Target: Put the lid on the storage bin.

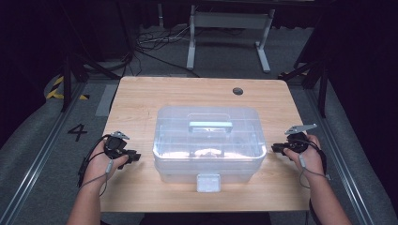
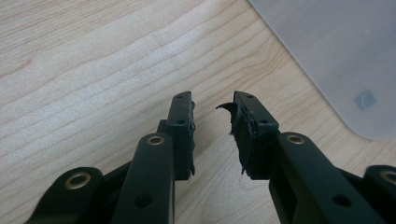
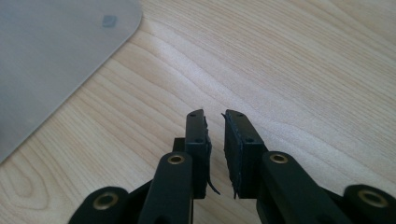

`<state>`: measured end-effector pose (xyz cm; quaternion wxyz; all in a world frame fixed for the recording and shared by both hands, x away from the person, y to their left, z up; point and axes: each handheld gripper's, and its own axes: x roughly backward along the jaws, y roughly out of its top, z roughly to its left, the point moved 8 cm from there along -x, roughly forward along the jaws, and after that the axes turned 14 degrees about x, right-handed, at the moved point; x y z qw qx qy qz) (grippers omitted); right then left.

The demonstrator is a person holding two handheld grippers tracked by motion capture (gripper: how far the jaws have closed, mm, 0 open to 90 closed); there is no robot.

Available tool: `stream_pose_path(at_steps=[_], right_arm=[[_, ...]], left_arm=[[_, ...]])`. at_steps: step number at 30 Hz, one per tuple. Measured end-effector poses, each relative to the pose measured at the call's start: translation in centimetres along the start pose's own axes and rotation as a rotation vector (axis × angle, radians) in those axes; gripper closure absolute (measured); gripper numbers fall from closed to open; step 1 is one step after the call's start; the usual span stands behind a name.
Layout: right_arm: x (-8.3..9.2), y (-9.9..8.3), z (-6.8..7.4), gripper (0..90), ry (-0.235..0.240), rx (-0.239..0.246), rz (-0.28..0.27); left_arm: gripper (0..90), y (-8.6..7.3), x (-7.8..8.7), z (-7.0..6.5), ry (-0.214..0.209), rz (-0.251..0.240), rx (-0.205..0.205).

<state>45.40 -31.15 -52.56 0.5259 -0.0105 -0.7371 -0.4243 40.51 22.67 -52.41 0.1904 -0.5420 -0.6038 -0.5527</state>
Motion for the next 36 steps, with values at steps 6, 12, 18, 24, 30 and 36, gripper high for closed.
stream_pose_path(at_steps=[6, 12, 18, 24, 30, 36], right_arm=[[-0.3, -0.2, 0.1, 78.6, -0.008, 0.01, -0.006], [-0.5, -0.5, 0.2, 77.4, -0.016, 0.019, -0.013], [-0.8, -0.7, 0.3, 75.7, -0.025, 0.03, -0.021], [-1.1, -0.8, 0.2, 67.8, -0.036, 0.022, -0.039], [-1.7, -0.6, -0.2, 40.1, -0.07, 0.02, -0.093], [-2.2, -0.6, -0.4, 27.6, -0.099, 0.022, -0.118]], left_arm=[[68.5, -0.3, -0.3, -0.1, 0.007, 0.002, -0.004], [67.7, -0.6, -0.8, -0.2, 0.007, 0.027, -0.019], [66.2, -0.7, -1.0, -0.2, 0.01, 0.013, -0.025], [55.4, -0.6, -1.3, -0.3, -0.01, -0.036, -0.032], [39.0, -0.4, -1.7, -0.2, -0.038, -0.112, -0.042], [24.2, -0.1, -2.4, 0.4, -0.007, -0.182, -0.1]])
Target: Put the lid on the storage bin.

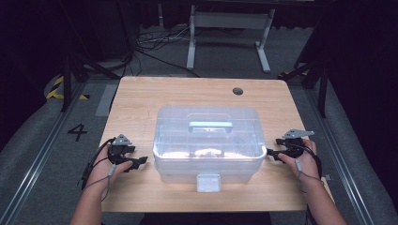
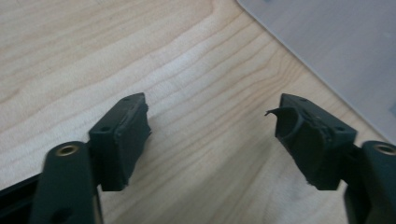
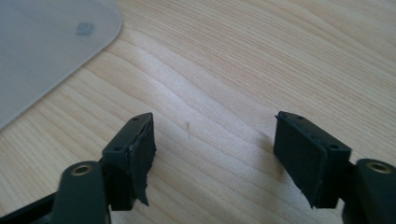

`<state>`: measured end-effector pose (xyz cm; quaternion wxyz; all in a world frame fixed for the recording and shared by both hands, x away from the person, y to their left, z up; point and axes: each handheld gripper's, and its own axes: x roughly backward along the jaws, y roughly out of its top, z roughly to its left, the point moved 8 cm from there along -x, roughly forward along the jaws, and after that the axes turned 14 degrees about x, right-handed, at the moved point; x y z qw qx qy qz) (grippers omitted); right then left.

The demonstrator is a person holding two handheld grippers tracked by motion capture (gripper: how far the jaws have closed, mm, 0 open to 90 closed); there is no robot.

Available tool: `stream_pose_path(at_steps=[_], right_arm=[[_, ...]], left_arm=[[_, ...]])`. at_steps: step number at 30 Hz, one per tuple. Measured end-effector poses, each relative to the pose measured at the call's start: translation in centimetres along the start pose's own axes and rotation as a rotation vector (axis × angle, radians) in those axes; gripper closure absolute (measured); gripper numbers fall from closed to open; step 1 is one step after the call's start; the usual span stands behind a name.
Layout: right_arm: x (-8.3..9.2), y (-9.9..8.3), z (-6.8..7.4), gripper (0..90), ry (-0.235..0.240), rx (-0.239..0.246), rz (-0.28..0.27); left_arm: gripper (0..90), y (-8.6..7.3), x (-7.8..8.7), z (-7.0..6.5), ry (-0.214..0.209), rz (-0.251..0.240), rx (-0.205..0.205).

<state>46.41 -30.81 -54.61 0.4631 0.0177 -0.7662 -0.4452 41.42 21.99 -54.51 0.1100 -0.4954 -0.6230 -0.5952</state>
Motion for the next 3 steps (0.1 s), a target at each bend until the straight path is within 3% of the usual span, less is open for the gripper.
stream_pose_path(at_steps=[3], right_arm=[[-0.2, 0.04, 0.0, 24.2, -0.005, -0.001, -0.01]], left_arm=[[21.0, 0.01, -0.17, 0.19, 0.004, -0.026, -0.012]])
